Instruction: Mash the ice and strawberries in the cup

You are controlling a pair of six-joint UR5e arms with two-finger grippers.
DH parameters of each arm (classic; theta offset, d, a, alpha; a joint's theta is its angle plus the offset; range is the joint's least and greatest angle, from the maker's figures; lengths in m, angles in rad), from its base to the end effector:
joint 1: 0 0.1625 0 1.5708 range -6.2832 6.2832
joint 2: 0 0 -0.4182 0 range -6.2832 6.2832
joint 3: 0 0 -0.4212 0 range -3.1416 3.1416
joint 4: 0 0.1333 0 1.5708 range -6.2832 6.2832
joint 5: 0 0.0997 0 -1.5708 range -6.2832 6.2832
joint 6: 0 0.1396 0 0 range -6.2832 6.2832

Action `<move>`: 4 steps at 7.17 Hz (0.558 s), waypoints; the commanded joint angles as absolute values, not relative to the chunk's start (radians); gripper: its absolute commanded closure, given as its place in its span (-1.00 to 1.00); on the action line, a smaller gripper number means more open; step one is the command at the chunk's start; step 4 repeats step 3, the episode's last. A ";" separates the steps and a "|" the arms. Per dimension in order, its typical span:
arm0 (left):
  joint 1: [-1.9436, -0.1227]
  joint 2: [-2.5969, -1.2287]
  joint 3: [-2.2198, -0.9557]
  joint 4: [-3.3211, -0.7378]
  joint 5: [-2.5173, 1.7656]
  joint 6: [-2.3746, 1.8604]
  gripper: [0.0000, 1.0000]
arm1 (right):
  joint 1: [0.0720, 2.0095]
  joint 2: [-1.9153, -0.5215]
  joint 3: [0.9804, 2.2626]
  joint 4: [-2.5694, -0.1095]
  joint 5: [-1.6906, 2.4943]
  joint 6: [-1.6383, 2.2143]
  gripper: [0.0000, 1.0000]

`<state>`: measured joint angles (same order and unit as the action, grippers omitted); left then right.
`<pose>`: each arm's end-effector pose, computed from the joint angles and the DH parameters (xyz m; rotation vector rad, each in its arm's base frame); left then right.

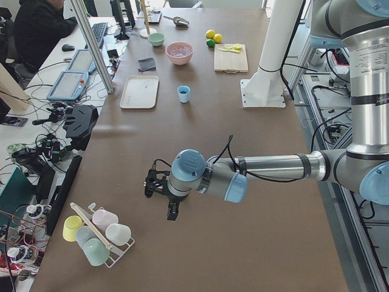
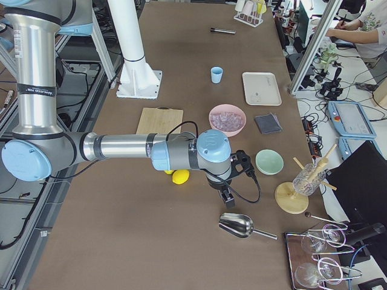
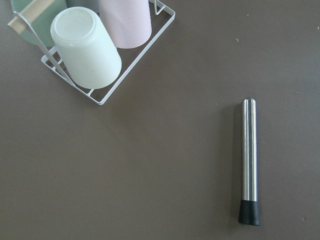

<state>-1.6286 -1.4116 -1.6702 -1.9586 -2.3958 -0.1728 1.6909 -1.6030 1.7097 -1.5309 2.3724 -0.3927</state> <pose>-0.0584 -0.4765 0.6581 0.2615 0.8334 -0.0805 0.0948 -0.5105 0.6171 0.3385 -0.7420 -0.3161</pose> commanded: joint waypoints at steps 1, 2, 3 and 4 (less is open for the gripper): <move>-1.629 -1.423 -1.681 -1.959 -2.387 -0.172 -0.95 | 1.687 -1.528 1.715 -1.621 2.372 -0.390 -0.97; -1.634 -1.417 -1.693 -1.959 -2.388 -0.172 -0.95 | 1.684 -1.529 1.718 -1.623 2.376 -0.390 -0.97; -1.635 -1.404 -1.727 -1.956 -2.393 -0.172 -0.95 | 1.684 -1.542 1.709 -1.621 2.375 -0.399 -0.97; -1.635 -1.404 -1.727 -1.956 -2.393 -0.172 -0.95 | 1.684 -1.542 1.709 -1.621 2.375 -0.399 -0.97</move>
